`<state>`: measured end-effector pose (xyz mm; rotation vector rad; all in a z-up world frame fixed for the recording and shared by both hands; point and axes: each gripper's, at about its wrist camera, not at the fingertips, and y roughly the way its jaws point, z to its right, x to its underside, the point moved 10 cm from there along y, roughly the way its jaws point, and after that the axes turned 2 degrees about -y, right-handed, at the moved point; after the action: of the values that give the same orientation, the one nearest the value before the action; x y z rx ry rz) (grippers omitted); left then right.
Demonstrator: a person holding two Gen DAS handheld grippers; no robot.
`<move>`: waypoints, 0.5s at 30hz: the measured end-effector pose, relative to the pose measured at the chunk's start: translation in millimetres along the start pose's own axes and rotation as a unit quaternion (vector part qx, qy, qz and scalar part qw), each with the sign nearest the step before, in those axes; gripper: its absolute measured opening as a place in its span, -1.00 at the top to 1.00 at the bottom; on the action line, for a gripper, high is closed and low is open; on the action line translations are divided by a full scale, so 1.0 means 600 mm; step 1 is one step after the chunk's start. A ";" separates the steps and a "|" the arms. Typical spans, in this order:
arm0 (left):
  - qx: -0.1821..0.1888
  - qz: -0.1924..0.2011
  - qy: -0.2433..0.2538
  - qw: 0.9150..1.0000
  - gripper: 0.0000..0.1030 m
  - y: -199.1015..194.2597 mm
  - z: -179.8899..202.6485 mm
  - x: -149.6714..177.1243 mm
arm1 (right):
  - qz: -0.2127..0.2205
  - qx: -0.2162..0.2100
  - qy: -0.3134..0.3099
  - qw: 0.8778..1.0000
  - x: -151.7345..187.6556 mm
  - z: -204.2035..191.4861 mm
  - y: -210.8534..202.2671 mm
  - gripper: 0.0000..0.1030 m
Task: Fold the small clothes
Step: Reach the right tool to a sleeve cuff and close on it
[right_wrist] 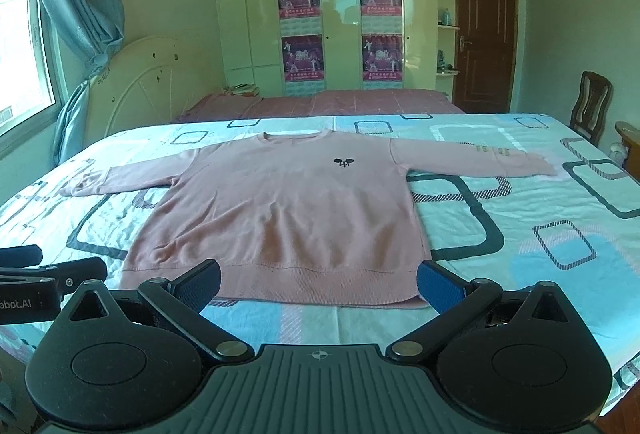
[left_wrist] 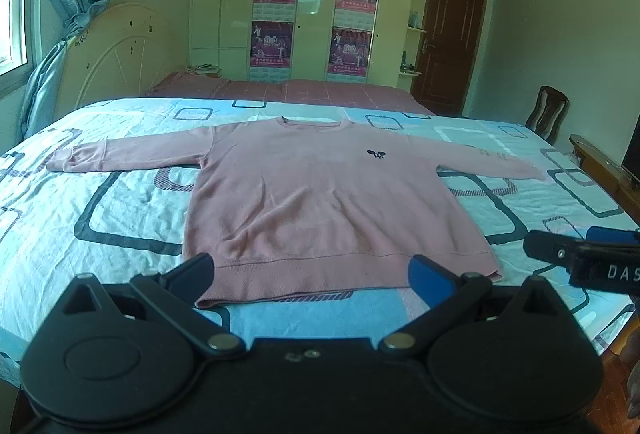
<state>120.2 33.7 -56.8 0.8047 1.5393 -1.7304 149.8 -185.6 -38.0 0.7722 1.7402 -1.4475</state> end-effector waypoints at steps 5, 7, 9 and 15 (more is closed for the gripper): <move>0.009 0.011 0.023 1.000 -1.00 0.030 -0.003 -0.010 | 0.029 0.024 0.036 0.999 -0.026 0.038 0.014 -1.00; 0.024 0.005 0.031 0.999 -1.00 0.044 0.004 -0.014 | 0.033 0.039 0.038 0.998 -0.034 0.057 0.020 -1.00; 0.037 0.003 0.025 0.999 -1.00 0.064 0.010 -0.020 | 0.037 0.054 0.041 0.997 -0.045 0.080 0.030 -1.00; 0.025 -0.007 0.010 1.000 -1.00 0.146 0.018 -0.045 | 0.036 0.078 0.059 0.995 -0.071 0.158 0.090 -1.00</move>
<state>206.9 18.9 -84.3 0.8397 1.5229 -1.7822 232.6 -268.8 -41.0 1.0111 1.6829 -1.5289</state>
